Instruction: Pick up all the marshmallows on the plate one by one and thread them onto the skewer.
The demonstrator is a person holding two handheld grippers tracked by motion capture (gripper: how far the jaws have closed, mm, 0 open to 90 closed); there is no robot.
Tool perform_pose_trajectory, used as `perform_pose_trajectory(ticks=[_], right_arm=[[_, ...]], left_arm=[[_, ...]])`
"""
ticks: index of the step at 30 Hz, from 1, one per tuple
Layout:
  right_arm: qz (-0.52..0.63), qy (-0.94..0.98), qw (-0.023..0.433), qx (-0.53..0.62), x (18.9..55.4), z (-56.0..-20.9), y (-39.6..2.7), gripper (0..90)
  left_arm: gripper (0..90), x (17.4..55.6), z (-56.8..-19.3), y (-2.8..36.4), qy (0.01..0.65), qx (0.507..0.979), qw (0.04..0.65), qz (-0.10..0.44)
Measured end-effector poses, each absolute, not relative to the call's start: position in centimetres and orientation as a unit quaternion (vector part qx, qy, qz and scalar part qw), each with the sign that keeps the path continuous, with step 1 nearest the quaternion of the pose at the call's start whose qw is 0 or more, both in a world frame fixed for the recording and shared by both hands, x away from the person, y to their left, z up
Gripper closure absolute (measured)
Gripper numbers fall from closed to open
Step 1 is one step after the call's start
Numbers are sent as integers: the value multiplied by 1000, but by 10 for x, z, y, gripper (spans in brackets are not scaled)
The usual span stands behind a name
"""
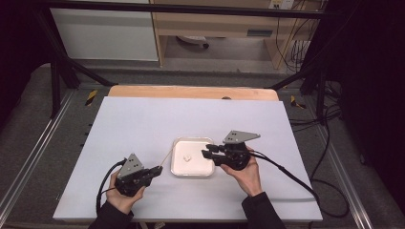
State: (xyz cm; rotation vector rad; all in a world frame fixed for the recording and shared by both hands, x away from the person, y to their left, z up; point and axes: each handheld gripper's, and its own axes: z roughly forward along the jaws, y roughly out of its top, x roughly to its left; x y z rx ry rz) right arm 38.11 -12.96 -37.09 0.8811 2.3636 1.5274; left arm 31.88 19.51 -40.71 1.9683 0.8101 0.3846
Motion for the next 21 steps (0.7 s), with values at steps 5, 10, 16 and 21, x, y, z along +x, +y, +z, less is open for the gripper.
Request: perform_pose_trajectory(ticks=[5,10,16,21], right_arm=[[546,776,88,303,378,-361,-141,686],[571,757,81,306,378,-352,-149,688],[596,739,67,307,380,-346,-155,688],[608,730,52,306,380,-346,-154,689]], left_arm=[[886,316,-407,181,316,809,471,152],[887,314,-408,167,301,815,472,149],[886,311,-408,155,287,820,473,145],[886,308,-408,148,274,824,475,144]])
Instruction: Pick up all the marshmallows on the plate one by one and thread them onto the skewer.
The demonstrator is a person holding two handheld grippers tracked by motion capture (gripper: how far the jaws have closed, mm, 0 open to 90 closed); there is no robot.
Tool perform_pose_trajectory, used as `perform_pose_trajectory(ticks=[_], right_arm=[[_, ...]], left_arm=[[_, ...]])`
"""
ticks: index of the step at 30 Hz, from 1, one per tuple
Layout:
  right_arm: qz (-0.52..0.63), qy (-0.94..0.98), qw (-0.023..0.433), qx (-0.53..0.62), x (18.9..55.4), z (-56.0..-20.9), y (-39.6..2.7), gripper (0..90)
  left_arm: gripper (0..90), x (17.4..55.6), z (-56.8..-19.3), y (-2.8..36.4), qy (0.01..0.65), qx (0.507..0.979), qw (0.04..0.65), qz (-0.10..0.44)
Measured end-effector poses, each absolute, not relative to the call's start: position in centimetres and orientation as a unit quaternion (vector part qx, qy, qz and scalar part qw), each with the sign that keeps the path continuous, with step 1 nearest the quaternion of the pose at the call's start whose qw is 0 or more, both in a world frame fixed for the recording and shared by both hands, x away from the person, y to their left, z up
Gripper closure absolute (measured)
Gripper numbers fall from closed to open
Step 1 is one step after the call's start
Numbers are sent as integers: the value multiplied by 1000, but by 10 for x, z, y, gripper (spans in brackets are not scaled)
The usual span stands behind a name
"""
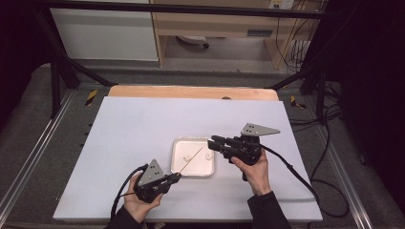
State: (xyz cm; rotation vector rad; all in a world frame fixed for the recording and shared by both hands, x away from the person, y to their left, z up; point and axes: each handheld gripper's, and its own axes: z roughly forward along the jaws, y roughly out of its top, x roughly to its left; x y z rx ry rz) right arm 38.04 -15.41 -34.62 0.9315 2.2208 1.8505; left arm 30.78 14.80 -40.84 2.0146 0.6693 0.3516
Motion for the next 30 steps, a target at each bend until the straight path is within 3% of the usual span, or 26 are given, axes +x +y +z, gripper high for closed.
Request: perform_pose_trajectory(ticks=[21,30], right_arm=[[614,728,12,304,382,-353,-147,701],[625,722,-21,296,382,-356,-143,745]], left_arm=[[887,304,-408,145,265,820,485,150],[887,303,-409,146,260,817,492,155]])
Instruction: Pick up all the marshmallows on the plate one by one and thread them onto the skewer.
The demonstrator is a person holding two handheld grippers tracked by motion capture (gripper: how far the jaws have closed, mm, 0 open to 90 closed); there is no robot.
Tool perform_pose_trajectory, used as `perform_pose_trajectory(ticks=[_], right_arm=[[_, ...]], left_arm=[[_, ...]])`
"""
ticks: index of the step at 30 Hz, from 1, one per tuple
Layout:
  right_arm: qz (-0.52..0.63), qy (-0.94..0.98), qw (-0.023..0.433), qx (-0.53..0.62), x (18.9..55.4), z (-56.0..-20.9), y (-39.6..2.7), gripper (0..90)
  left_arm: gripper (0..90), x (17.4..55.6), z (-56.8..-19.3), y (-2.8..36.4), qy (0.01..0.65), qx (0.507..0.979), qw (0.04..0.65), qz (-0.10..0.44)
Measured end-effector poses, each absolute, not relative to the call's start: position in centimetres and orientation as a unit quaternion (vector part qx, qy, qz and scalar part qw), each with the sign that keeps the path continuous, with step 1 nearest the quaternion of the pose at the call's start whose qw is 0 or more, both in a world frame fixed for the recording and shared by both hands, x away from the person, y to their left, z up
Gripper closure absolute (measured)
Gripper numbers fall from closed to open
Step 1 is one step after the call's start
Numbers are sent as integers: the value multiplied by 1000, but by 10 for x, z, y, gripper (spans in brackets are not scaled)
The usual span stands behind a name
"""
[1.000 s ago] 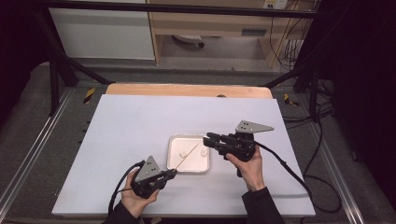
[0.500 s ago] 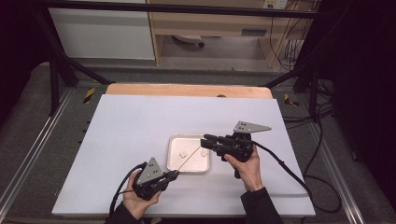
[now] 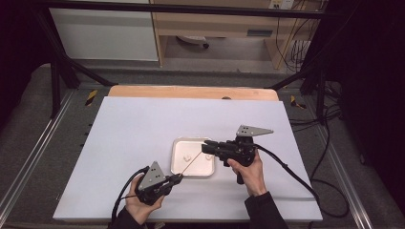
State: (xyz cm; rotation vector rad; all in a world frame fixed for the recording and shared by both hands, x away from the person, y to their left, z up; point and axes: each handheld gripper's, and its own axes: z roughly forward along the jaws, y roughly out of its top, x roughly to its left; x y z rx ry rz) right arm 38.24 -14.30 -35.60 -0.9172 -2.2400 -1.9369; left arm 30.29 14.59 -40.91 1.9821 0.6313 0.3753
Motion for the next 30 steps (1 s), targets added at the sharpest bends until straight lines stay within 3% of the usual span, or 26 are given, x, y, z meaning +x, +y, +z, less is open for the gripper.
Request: perform_pose_trajectory(ticks=[30], right_arm=[[-628,-725,17,-283,375,-366,-132,811]], left_arm=[[887,303,-416,141,266,820,480,164]])
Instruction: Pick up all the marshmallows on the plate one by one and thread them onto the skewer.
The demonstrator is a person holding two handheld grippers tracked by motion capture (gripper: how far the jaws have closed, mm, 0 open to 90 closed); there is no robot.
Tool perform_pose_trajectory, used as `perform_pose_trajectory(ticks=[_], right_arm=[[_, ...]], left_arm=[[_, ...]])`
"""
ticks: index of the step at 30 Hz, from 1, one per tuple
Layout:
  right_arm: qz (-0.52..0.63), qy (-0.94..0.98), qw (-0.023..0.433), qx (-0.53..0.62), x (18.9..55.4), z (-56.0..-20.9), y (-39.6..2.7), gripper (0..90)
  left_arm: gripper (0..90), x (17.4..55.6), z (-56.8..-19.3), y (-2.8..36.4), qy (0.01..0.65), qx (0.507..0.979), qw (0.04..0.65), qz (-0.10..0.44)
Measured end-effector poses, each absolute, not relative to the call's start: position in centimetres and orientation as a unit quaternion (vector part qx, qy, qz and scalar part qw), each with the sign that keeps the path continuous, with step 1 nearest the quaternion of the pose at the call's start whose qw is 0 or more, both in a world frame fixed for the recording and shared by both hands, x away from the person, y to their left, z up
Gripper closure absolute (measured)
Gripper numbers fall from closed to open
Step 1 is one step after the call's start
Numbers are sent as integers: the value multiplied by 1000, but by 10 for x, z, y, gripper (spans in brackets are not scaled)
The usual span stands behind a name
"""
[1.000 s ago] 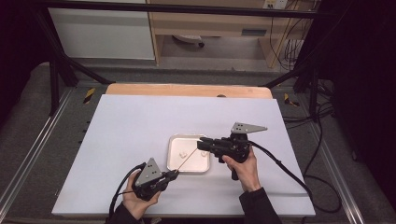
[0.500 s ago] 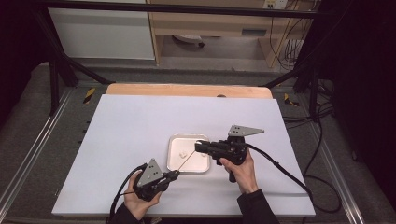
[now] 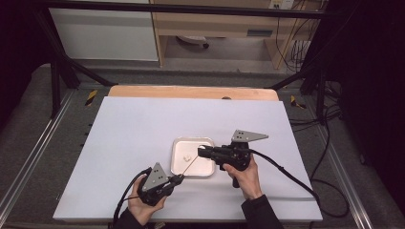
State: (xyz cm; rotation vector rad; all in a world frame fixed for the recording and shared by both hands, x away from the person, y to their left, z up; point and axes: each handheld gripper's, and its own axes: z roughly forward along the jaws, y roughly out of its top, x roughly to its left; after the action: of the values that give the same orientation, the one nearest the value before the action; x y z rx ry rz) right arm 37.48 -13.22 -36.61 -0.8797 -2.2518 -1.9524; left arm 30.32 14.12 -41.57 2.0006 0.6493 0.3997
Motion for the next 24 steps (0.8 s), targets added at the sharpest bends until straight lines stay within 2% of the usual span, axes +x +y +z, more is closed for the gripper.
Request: perform_pose_trajectory(ticks=[24], right_arm=[[-629,-727,20,-275,371,-368,-130,822]], left_arm=[[888,301,-415,137,260,823,473,174]])
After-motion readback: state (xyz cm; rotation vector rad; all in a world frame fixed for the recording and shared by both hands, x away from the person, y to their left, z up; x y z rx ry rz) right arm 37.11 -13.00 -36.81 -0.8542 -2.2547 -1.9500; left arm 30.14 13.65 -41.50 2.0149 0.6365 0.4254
